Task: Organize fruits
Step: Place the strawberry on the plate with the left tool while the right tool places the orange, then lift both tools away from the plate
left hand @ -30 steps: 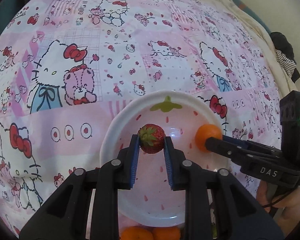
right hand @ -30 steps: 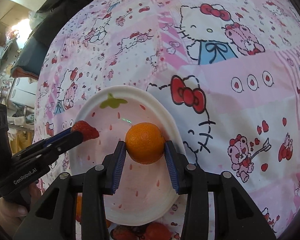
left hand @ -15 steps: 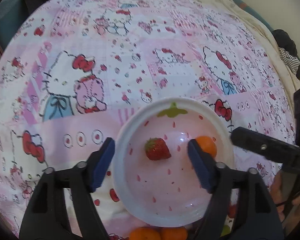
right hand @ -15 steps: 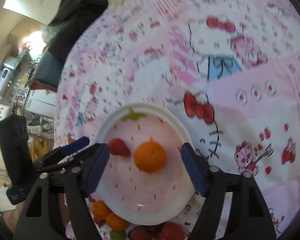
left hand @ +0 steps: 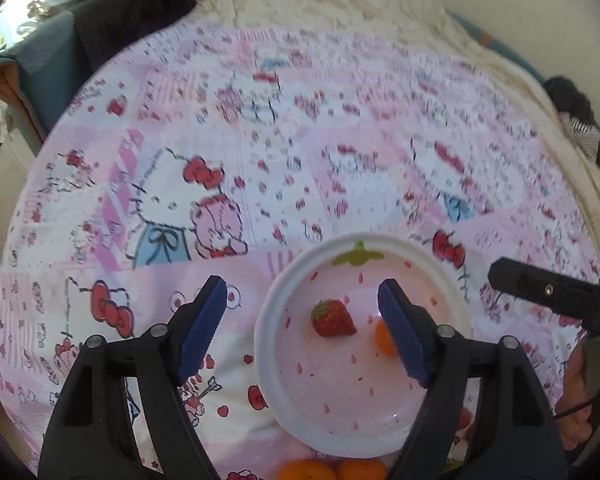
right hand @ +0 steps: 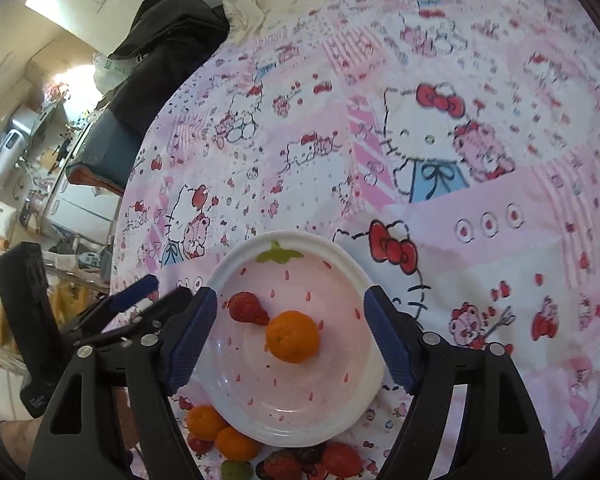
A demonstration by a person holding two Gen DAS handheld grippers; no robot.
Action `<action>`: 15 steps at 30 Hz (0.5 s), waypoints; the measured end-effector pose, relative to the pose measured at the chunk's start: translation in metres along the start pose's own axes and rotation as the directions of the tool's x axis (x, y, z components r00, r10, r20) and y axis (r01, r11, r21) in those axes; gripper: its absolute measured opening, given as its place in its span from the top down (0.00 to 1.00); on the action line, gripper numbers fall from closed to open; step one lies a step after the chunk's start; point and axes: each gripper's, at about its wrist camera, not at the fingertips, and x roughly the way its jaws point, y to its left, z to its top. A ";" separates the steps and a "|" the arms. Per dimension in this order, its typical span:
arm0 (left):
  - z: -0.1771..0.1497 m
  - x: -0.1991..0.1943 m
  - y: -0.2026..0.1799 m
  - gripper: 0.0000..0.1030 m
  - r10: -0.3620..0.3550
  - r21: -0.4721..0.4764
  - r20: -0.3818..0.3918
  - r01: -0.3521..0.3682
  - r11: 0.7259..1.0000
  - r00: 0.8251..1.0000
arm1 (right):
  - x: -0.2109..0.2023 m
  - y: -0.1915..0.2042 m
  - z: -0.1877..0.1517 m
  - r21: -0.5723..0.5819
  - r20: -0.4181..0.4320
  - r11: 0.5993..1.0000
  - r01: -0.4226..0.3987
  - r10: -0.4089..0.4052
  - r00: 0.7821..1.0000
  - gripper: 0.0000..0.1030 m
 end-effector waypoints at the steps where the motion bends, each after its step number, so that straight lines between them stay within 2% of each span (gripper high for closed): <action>1: 0.000 -0.004 0.001 0.27 0.008 -0.001 0.011 -0.008 1.000 1.000 | -0.004 0.001 -0.002 -0.002 0.011 1.000 0.009 -0.009 1.000 0.17; 5: 0.000 -0.026 0.001 0.26 0.018 -0.011 0.059 -0.018 1.000 0.998 | -0.025 0.007 -0.011 -0.012 0.061 0.999 0.030 -0.029 0.998 0.09; 10: -0.008 -0.059 0.000 0.17 0.001 -0.017 0.119 0.001 1.000 0.993 | -0.054 0.023 -0.022 -0.054 0.149 0.998 0.041 -0.033 0.988 0.03; 15: -0.025 -0.086 -0.003 0.17 0.055 0.007 0.172 -0.057 0.998 0.984 | -0.076 0.036 -0.043 -0.098 0.213 0.992 0.081 -0.058 0.975 0.01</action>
